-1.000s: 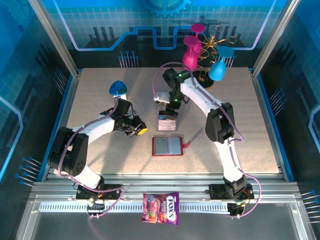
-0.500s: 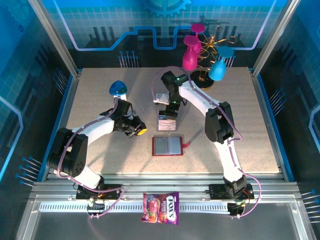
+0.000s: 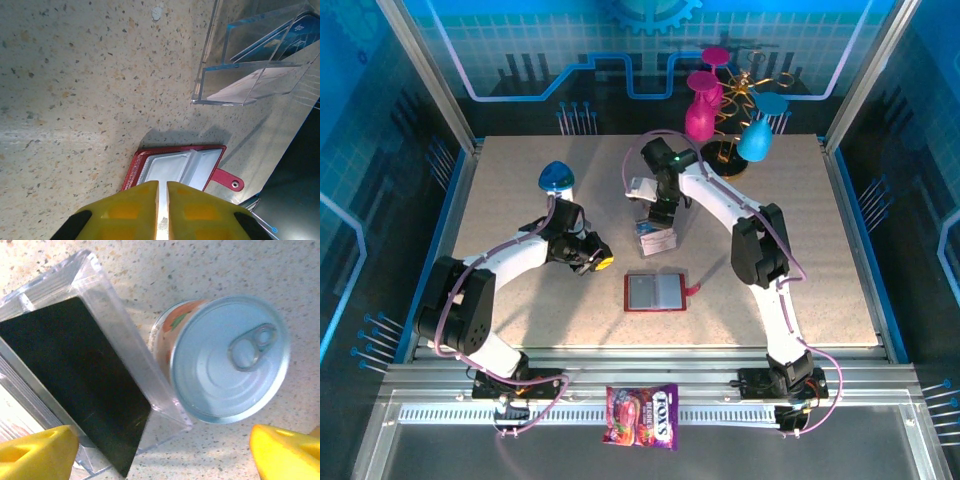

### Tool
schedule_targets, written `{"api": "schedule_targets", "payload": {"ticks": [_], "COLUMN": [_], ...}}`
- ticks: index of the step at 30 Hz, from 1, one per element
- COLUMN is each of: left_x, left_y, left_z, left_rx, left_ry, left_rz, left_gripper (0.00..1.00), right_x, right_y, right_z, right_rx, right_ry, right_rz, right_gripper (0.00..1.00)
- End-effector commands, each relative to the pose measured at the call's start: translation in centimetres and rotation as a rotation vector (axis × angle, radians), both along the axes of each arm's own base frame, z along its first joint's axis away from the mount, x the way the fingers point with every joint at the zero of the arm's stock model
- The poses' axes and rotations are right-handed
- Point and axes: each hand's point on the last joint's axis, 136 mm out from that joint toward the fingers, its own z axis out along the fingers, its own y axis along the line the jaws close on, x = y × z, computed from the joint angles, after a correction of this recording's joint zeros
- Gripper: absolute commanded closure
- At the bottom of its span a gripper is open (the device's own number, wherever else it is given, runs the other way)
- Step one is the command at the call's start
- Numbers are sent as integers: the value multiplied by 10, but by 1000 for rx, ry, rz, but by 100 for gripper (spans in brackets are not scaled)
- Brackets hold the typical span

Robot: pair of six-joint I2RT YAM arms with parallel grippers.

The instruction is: Take the credit cards out of the card holder

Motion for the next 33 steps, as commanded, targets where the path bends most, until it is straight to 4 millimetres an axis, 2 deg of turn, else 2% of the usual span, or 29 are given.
{"api": "schedule_targets", "payload": {"ticks": [1, 15, 18, 22, 25, 33], "left_x": [-1, -3, -3, -2, -1, 0], "left_y": [3, 4, 3, 3, 2, 0], "left_z": [4, 3, 3, 2, 2, 2], "left_rx": [-8, -7, -8, -8, -13, -20], "left_ry": [-9, -5, -4, -4, -3, -1], "left_rz": [13, 14, 12, 12, 11, 4], "left_gripper": [87, 87, 87, 87, 87, 86], "right_x": [2, 20, 12, -21, -33, -15], "right_y": [5, 18, 20, 25, 23, 12], "right_z": [26, 34, 38, 39, 35, 11], "right_rx": [35, 92, 111, 172, 188, 107], "right_ry": [-57, -122, -93, 28, 74, 35], "right_rz": [2, -9, 6, 68, 79, 26], "right_gripper": [11, 11, 12, 12, 12, 11]}}
